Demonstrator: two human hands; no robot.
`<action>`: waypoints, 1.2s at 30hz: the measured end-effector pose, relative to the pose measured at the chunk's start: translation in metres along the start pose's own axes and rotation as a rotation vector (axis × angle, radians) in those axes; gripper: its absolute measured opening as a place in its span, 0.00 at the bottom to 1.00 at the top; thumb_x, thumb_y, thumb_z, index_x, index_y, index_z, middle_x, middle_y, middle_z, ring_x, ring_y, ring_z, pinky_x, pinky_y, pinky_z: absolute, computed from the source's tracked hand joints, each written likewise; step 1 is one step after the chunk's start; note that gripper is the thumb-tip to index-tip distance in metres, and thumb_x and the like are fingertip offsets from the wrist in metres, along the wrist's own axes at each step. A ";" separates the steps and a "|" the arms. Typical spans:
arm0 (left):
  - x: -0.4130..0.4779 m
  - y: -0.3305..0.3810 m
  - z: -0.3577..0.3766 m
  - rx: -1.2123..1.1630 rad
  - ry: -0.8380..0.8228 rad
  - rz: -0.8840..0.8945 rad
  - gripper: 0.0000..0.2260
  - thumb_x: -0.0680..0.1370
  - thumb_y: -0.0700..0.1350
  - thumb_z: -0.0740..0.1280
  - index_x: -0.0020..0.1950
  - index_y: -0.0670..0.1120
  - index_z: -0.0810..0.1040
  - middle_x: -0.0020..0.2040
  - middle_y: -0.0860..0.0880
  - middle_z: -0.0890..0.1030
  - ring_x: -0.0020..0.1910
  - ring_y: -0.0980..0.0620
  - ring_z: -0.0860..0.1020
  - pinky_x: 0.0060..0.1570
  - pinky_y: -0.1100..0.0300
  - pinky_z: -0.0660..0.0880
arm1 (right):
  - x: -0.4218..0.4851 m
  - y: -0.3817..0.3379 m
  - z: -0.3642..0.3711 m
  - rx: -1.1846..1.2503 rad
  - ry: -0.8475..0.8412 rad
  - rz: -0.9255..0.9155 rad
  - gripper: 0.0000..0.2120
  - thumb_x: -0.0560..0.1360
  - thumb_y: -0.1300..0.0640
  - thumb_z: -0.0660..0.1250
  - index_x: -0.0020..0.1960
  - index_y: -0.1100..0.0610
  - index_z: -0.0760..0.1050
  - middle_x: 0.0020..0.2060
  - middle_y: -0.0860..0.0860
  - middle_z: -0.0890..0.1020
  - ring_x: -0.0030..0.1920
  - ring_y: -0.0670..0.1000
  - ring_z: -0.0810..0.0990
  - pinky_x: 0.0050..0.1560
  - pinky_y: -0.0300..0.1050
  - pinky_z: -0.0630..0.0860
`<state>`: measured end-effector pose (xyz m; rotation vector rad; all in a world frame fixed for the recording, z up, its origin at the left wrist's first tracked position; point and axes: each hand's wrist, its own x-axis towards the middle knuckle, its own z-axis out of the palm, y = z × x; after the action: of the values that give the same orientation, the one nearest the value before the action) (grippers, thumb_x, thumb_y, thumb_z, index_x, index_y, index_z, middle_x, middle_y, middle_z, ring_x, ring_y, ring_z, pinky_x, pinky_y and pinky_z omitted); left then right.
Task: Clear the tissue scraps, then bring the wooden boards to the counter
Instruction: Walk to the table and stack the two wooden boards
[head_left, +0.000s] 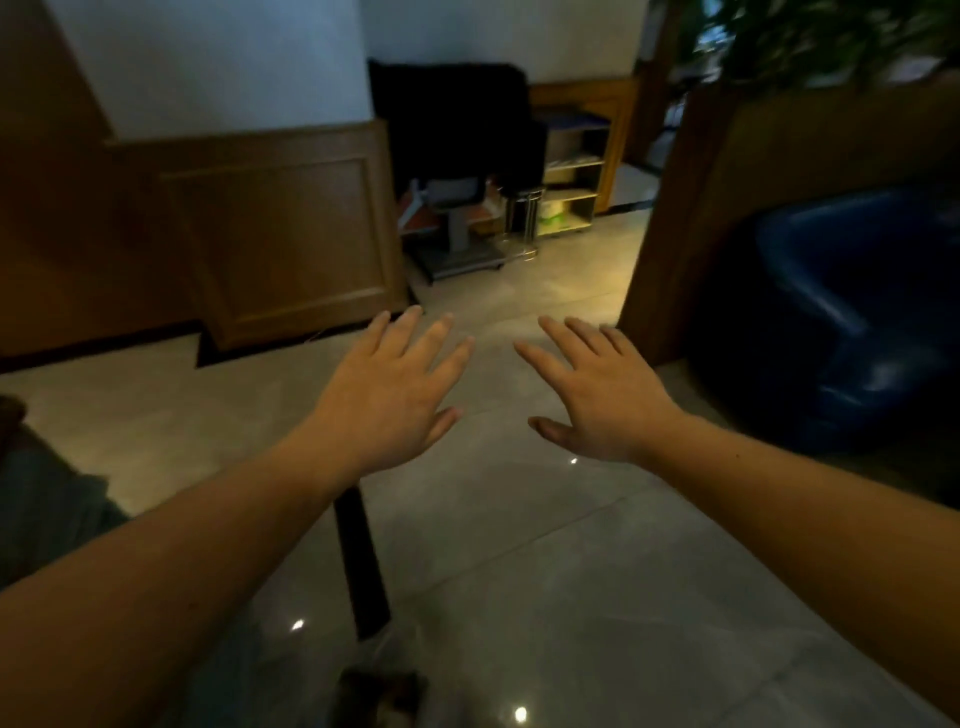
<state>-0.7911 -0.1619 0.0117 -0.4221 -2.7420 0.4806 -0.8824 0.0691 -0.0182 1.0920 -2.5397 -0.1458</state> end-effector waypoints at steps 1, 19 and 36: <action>0.019 0.011 -0.014 0.006 0.027 0.019 0.32 0.75 0.62 0.53 0.75 0.48 0.52 0.75 0.40 0.60 0.73 0.36 0.57 0.70 0.39 0.57 | -0.012 0.021 -0.013 -0.025 0.016 0.039 0.41 0.71 0.33 0.61 0.76 0.47 0.50 0.76 0.59 0.58 0.74 0.63 0.58 0.69 0.64 0.59; 0.352 0.400 -0.161 -0.113 0.392 0.472 0.32 0.74 0.63 0.59 0.73 0.50 0.57 0.73 0.42 0.66 0.70 0.39 0.63 0.67 0.40 0.62 | -0.341 0.393 -0.110 -0.328 -0.108 0.585 0.40 0.73 0.31 0.55 0.77 0.46 0.44 0.78 0.57 0.52 0.76 0.62 0.51 0.72 0.65 0.52; 0.619 0.625 -0.140 -0.280 0.450 0.780 0.32 0.76 0.62 0.56 0.75 0.49 0.52 0.76 0.43 0.58 0.74 0.40 0.55 0.71 0.41 0.57 | -0.454 0.641 -0.050 -0.391 -0.256 0.944 0.40 0.70 0.31 0.58 0.76 0.48 0.53 0.75 0.59 0.61 0.74 0.63 0.58 0.70 0.66 0.61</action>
<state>-1.1566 0.6487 0.0664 -1.4851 -2.1246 0.1332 -1.0133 0.8426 0.0464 -0.3219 -2.7844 -0.5082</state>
